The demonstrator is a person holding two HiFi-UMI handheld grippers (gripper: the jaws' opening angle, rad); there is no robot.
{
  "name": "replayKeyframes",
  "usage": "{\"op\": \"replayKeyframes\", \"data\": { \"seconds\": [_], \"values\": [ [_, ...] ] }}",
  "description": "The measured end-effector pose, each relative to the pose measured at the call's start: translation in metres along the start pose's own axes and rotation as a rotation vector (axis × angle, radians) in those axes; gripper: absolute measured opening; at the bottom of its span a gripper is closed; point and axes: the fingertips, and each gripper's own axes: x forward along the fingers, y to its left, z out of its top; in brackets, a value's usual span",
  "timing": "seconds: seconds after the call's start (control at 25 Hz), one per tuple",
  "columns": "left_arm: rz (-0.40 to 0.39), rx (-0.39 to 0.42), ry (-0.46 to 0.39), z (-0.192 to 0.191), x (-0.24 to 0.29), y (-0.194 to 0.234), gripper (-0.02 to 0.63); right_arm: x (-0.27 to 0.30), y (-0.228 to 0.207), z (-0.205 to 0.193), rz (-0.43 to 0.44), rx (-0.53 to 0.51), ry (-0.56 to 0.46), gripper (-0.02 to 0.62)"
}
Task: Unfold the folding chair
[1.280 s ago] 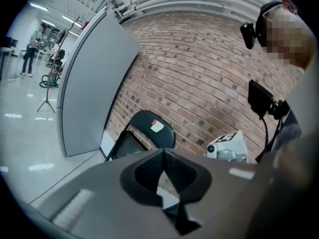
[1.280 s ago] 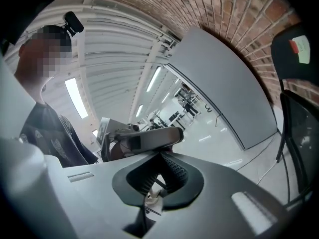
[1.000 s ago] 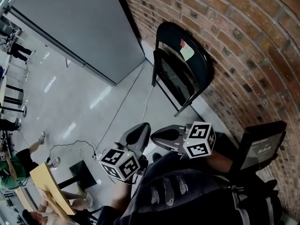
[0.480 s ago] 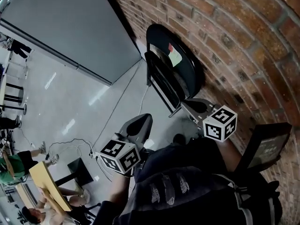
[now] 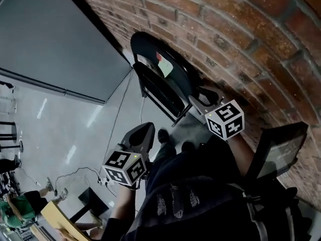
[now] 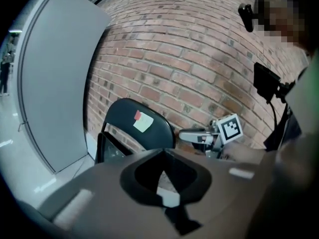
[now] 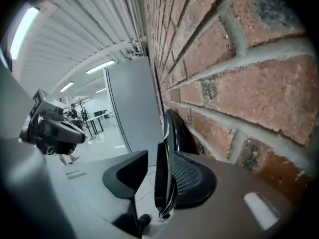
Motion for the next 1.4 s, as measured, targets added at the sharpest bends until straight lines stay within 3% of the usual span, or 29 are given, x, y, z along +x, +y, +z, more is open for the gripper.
{"op": "replayKeyframes", "data": {
  "seconds": [0.2, 0.48, 0.76, 1.16, 1.2, 1.28, 1.4],
  "values": [
    [-0.118, -0.034, 0.063, -0.003, 0.039, 0.012, 0.003, 0.010, -0.028, -0.011, -0.137, -0.001, 0.096, 0.184],
    [-0.235, -0.012, 0.177, -0.019, 0.101, 0.041, 0.003, 0.041, -0.045, -0.020, -0.217, -0.028, 0.201, 0.187],
    [-0.254, -0.054, 0.320, -0.062, 0.166, 0.044, 0.003, 0.055, -0.049, -0.026, -0.192, -0.060, 0.262, 0.172],
    [-0.196, -0.135, 0.361, -0.090, 0.208, 0.068, 0.005, 0.060, -0.047, -0.026, -0.164, -0.001, 0.215, 0.155],
    [-0.196, -0.135, 0.372, -0.094, 0.212, 0.069, 0.017, 0.061, -0.046, -0.028, -0.158, 0.015, 0.221, 0.155],
    [-0.185, -0.145, 0.396, -0.102, 0.221, 0.073, 0.113, 0.069, -0.045, -0.038, -0.135, 0.031, 0.277, 0.156],
    [-0.158, -0.175, 0.411, -0.111, 0.230, 0.079, 0.188, 0.080, -0.044, -0.057, -0.132, -0.018, 0.384, 0.141]
  ]
}}
